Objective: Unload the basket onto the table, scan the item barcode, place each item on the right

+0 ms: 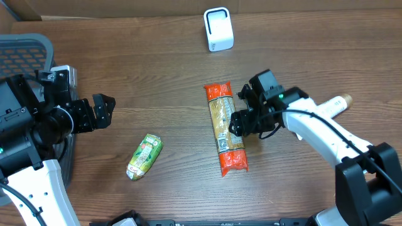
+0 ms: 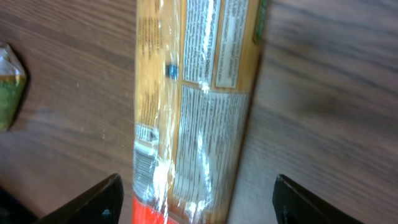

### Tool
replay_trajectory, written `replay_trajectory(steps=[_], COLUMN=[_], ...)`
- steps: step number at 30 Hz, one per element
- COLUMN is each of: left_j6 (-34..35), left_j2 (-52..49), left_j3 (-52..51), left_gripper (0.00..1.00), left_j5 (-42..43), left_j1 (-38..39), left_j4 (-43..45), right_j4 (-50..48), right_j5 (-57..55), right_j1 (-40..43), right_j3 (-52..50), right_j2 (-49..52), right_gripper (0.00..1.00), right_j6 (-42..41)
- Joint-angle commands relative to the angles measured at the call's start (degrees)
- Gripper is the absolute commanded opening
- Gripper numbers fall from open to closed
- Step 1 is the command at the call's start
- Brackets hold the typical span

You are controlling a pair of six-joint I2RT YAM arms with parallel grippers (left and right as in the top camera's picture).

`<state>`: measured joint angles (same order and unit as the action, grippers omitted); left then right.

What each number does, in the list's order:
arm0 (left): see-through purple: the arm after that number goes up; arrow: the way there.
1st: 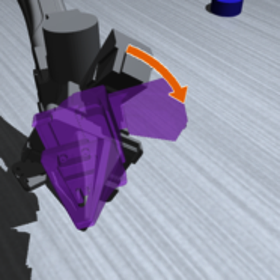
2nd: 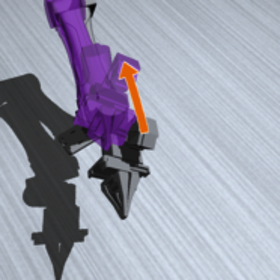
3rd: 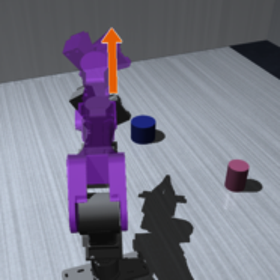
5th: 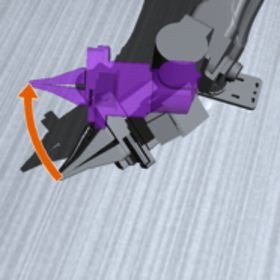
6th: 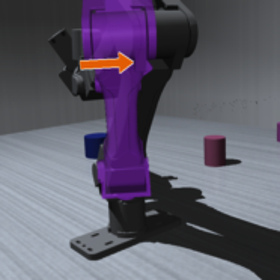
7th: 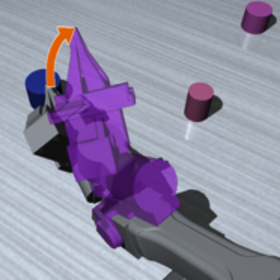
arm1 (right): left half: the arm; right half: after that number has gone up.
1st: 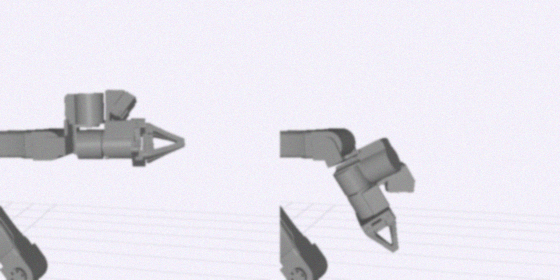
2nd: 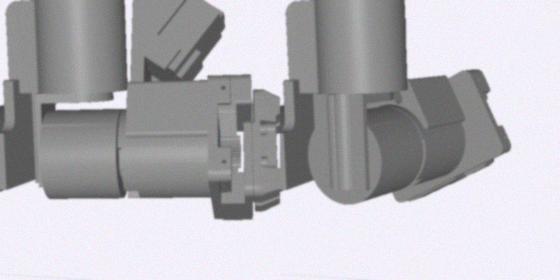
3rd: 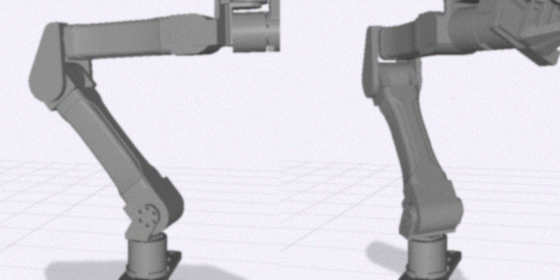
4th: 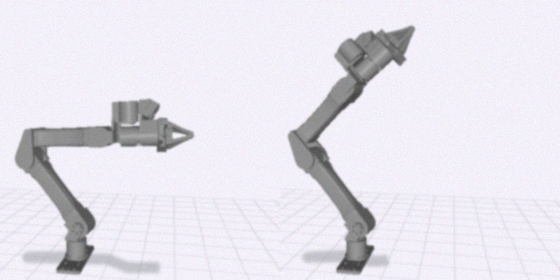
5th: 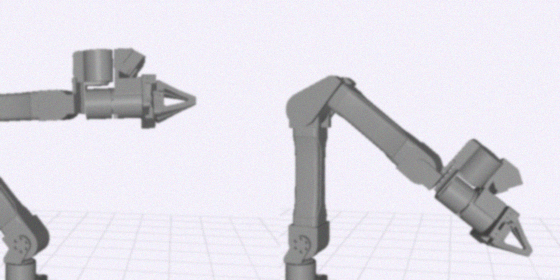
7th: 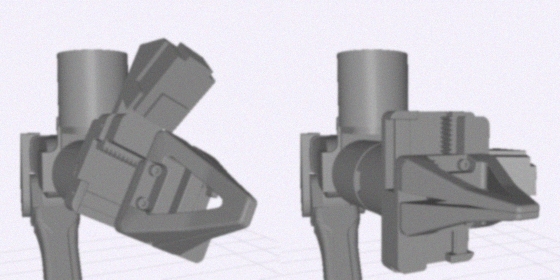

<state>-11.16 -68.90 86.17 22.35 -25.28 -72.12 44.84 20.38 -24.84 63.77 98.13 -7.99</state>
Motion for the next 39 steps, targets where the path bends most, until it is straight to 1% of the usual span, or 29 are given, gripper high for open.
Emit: replay_trajectory(steps=[1, 3, 6, 39], left_j6=[-1.3, -1.3, -1.3, -1.3], left_j2=[0.0, 0.0, 0.0, 0.0], left_j3=[0.1, 0.1, 0.1, 0.1], left_gripper=[1.0, 1.0, 1.0, 1.0], left_j5=[1.0, 1.0, 1.0, 1.0], left_j1=[-0.3, -0.3, -0.3, -0.3], left_j4=[0.2, 0.2, 0.2, 0.2], right_j4=[-7.1, -11.3, -14.7, -14.7], right_j5=[2.9, 2.9, 3.9, 3.7], right_j1=[-0.1, -0.1, -0.1, -0.1], right_j3=[-4.3, -5.3, -5.3, -5.3], right_j2=[0.2, 1.5, 4.6, 5.0], right_gripper=[0.77, 0.77, 0.77, 0.77], right_j6=[1.2, 1.2, 0.6, 0.6])
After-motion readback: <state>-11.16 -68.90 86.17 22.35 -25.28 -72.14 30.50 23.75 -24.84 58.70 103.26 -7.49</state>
